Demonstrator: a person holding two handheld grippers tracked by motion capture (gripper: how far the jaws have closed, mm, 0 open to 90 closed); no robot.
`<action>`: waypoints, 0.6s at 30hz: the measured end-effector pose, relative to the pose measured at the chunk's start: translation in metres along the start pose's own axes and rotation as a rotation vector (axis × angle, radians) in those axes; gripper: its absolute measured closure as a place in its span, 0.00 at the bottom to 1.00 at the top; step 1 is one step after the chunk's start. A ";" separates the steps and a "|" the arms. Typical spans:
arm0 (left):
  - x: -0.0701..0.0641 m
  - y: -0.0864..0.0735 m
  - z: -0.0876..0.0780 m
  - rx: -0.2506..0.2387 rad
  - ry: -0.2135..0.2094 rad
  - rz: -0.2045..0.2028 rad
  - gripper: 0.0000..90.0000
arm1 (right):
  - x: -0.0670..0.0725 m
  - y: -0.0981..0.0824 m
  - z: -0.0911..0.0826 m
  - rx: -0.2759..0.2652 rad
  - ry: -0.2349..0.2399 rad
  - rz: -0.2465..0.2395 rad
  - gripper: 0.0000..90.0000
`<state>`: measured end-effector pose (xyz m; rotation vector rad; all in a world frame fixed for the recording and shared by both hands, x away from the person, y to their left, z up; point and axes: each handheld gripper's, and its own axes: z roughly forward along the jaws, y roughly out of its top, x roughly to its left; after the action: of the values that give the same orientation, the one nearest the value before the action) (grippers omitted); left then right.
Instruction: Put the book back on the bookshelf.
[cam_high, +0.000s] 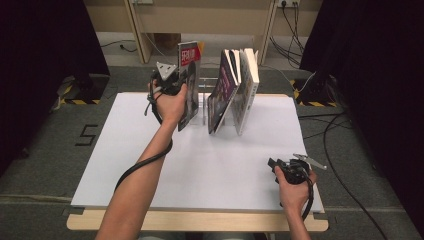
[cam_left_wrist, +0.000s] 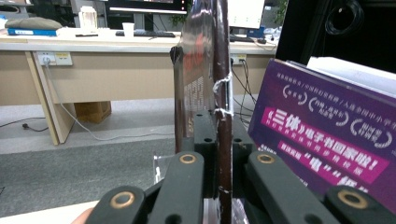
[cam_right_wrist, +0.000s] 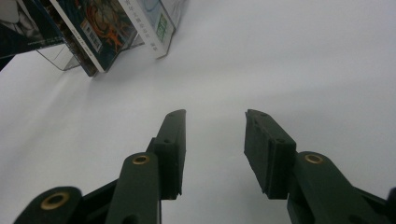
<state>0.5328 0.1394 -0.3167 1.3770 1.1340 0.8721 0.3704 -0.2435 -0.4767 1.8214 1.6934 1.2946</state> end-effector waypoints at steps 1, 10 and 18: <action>-0.001 0.001 0.001 -0.005 0.001 0.001 0.96 | 0.000 0.000 0.000 0.000 0.000 0.000 0.66; 0.006 -0.016 0.008 0.009 0.023 -0.005 0.96 | 0.000 -0.001 0.001 0.006 0.004 0.001 0.66; 0.018 -0.034 -0.005 0.006 0.039 0.021 0.96 | 0.000 0.000 0.001 0.006 0.005 0.003 0.66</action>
<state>0.5275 0.1558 -0.3513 1.3848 1.1540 0.9146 0.3713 -0.2432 -0.4775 1.8262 1.6994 1.2980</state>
